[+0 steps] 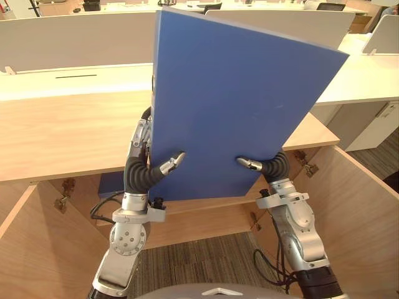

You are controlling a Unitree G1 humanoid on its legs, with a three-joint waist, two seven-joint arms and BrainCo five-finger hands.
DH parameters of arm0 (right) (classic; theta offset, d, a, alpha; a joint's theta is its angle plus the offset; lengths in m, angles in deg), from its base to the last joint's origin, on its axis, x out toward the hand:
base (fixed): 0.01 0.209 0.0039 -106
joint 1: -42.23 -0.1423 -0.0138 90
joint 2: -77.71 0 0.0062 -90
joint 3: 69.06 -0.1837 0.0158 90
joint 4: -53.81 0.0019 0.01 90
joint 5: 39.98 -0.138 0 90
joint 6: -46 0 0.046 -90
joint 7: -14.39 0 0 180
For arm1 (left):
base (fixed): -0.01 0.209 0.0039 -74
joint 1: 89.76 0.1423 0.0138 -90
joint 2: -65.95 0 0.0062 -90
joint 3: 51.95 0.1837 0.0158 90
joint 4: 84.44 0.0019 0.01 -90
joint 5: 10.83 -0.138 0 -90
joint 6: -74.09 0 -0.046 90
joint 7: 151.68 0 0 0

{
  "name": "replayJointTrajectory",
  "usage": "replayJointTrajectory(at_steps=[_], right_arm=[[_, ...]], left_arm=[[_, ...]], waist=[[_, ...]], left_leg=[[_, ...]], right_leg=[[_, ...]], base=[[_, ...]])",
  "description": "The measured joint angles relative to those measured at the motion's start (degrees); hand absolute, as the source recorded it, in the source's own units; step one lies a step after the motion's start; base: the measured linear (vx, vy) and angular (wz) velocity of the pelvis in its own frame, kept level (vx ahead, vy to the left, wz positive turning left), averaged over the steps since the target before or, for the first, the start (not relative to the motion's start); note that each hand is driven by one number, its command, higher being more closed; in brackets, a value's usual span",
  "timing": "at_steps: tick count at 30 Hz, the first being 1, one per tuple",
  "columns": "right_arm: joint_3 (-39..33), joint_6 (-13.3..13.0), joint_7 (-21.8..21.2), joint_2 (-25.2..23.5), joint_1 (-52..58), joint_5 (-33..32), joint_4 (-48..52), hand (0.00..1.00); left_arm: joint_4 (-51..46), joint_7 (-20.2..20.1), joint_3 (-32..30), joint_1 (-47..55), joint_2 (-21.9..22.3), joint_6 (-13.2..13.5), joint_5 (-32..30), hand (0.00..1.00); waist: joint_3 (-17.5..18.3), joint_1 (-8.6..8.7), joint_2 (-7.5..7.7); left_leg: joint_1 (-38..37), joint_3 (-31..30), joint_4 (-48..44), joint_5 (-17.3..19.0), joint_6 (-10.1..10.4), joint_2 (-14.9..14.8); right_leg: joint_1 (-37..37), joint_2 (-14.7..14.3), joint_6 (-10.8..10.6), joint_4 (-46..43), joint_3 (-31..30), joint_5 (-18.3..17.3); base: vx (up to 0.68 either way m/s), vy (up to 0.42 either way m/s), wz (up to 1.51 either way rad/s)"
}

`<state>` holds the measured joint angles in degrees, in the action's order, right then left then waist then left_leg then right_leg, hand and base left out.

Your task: Walk over to the cabinet, pick up the folder, carry it to the office cabinet, place the folder inside the office cabinet, then close the office cabinet door

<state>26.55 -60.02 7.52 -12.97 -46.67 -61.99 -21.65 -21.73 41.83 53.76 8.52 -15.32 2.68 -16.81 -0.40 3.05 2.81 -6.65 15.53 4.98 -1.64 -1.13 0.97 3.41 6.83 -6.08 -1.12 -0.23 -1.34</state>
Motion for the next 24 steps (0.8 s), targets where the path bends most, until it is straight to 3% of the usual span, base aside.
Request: replayJointTrajectory(at_steps=[4,11,17,24], right_arm=[[-0.4,0.0,1.7,-2.7,0.1,2.2,0.0,1.0],[-5.3,0.0,4.9,-6.5,0.4,5.9,0.5,1.0],[-9.2,0.0,7.1,-7.9,1.3,12.2,4.6,1.0],[-10.4,0.5,7.4,-7.9,4.1,16.9,4.9,1.0]], left_arm=[[0.1,0.4,-3.1,0.5,1.6,0.0,-1.1,0.0],[5.6,3.6,-14.9,5.9,5.1,-0.1,-0.9,0.0],[11.6,4.5,-23.1,8.8,7.2,-1.7,1.1,0.0],[20.3,2.4,-25.9,12.4,8.4,-4.7,4.5,0.0]], waist=[[0.1,0.09,0.28],[0.2,-0.71,0.36],[0.3,-1.09,0.59],[0.7,-1.61,1.24]], left_leg=[[0.6,-0.7,0.0,-0.4,-0.1,0.0],[0.8,-1.6,0.0,-0.6,0.0,0.0],[1.7,-3.1,0.0,-1.0,0.0,0.2],[1.8,-4.4,0.0,-1.1,0.0,0.5]], right_leg=[[-0.3,0.0,0.0,0.0,0.7,0.1],[0.0,0.1,0.0,0.1,1.3,0.1],[0.1,0.4,0.0,0.2,3.0,0.1],[0.5,0.8,0.3,-0.2,4.3,-0.7]], base=[[-0.02,-0.012,0.08],[-0.01,-0.009,0.07],[-0.01,-0.006,0.14],[-0.01,-0.006,0.1]])
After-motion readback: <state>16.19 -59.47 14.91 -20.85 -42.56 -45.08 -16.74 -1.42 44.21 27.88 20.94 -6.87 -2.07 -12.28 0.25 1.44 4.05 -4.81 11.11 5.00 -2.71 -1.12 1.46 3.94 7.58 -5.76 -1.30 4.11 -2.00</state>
